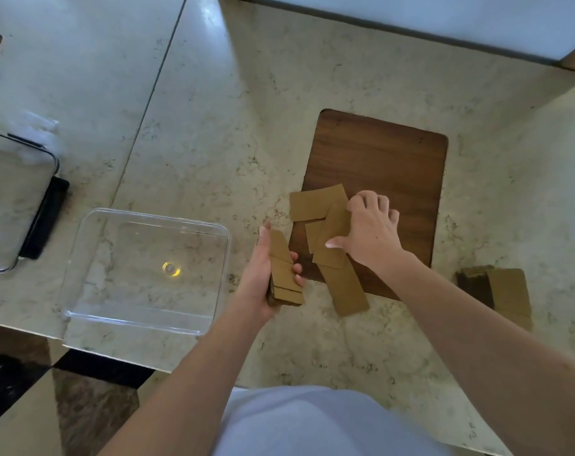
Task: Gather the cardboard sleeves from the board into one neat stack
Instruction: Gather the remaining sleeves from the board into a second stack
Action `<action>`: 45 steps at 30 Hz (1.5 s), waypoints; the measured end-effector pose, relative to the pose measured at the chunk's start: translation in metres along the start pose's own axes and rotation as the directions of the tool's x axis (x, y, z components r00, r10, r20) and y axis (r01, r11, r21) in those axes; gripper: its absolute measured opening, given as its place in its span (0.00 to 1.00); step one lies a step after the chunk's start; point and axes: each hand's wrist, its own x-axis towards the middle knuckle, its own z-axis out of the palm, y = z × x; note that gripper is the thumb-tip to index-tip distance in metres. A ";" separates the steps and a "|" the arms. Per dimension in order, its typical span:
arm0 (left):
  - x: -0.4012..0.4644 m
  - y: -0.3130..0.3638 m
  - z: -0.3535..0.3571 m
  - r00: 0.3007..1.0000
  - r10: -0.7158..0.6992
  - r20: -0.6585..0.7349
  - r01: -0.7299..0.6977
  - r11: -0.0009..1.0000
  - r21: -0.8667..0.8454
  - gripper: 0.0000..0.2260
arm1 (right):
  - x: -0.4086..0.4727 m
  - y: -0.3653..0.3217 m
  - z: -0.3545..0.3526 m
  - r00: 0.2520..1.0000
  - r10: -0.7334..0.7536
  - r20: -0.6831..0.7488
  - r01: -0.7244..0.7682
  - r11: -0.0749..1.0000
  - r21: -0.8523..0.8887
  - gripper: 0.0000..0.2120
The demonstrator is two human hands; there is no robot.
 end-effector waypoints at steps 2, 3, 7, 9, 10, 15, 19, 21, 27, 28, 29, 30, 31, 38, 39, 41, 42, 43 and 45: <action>-0.001 -0.002 -0.002 0.997 0.013 0.077 -0.012 1.000 -0.012 0.23 | -0.004 0.001 0.004 1.000 0.020 -0.020 -0.019 0.999 0.040 0.40; -0.002 -0.004 -0.003 0.994 0.013 0.105 -0.011 1.000 -0.019 0.22 | -0.005 0.000 0.004 0.999 0.024 -0.032 -0.022 0.998 0.062 0.37; -0.002 -0.006 -0.003 0.996 0.007 0.093 -0.006 1.000 -0.009 0.18 | -0.008 0.002 -0.004 0.994 0.088 -0.070 -0.067 0.964 0.256 0.28; -0.004 -0.007 -0.004 0.999 -0.001 0.045 0.002 1.000 -0.004 0.16 | -0.013 0.006 -0.010 0.996 0.092 -0.007 -0.085 0.939 0.332 0.26; -0.005 -0.007 -0.004 1.000 -0.013 0.025 0.013 1.000 -0.008 0.15 | -0.017 0.008 -0.014 0.994 0.084 0.071 -0.106 0.905 0.411 0.23; -0.014 -0.014 -0.002 0.999 -0.052 0.011 0.052 0.999 0.003 0.16 | -0.055 0.017 -0.025 0.974 0.062 0.217 -0.201 0.675 0.710 0.09; -0.021 -0.023 0.006 0.999 -0.023 0.027 0.018 0.982 0.185 0.20 | -0.087 0.016 -0.022 0.962 0.049 0.269 -0.248 0.565 0.787 0.07; -0.023 -0.027 0.007 0.999 0.007 0.053 -0.021 0.963 0.268 0.19 | -0.099 0.014 -0.022 0.957 0.017 0.291 -0.260 0.499 0.826 0.03; -0.031 -0.039 0.010 0.993 0.039 0.115 -0.071 0.956 0.286 0.20 | -0.123 0.005 -0.022 0.978 0.125 0.169 -0.207 0.433 0.877 0.05; -0.032 -0.042 0.011 0.994 0.069 0.086 -0.092 0.946 0.309 0.20 | -0.124 0.005 -0.021 0.977 0.172 0.123 -0.193 0.491 0.850 0.04; -0.033 -0.043 0.013 0.992 0.116 0.054 -0.128 0.928 0.349 0.19 | -0.127 0.004 -0.021 0.973 0.208 0.096 -0.198 0.552 0.810 0.02; -0.033 -0.045 0.014 0.985 0.171 0.032 -0.170 0.902 0.396 0.19 | -0.128 0.003 -0.021 0.967 0.230 0.107 -0.227 0.593 0.772 0.02; -0.033 -0.045 0.014 0.976 0.215 0.031 -0.207 0.874 0.439 0.18 | -0.128 0.001 -0.023 0.959 0.230 0.167 -0.276 0.616 0.738 0.03; -0.042 -0.057 0.020 0.976 0.046 0.213 -0.159 0.821 0.549 0.26 | -0.114 -0.030 -0.032 0.875 0.131 0.466 -0.440 0.616 0.654 0.15; -0.042 -0.058 0.019 0.967 0.022 0.255 -0.152 0.851 0.502 0.29 | -0.110 -0.034 -0.031 0.858 0.086 0.507 -0.459 0.571 0.681 0.15; -0.040 -0.056 0.013 0.957 0.006 0.291 -0.127 0.909 0.398 0.32 | -0.101 -0.031 -0.028 0.820 0.022 0.572 -0.528 0.418 0.739 0.23; -0.039 -0.054 0.009 0.962 0.006 0.272 -0.103 0.933 0.344 0.34 | -0.098 -0.024 -0.025 0.833 0.038 0.551 -0.520 0.392 0.759 0.26; -0.040 -0.051 0.003 0.970 0.002 0.244 -0.074 0.955 0.286 0.35 | -0.095 -0.016 -0.019 0.873 0.092 0.479 -0.465 0.454 0.760 0.29; -0.039 -0.047 -0.008 0.981 -0.018 0.192 -0.017 0.984 0.175 0.34 | -0.095 -0.001 0.000 0.928 0.211 0.306 -0.358 0.734 0.578 0.30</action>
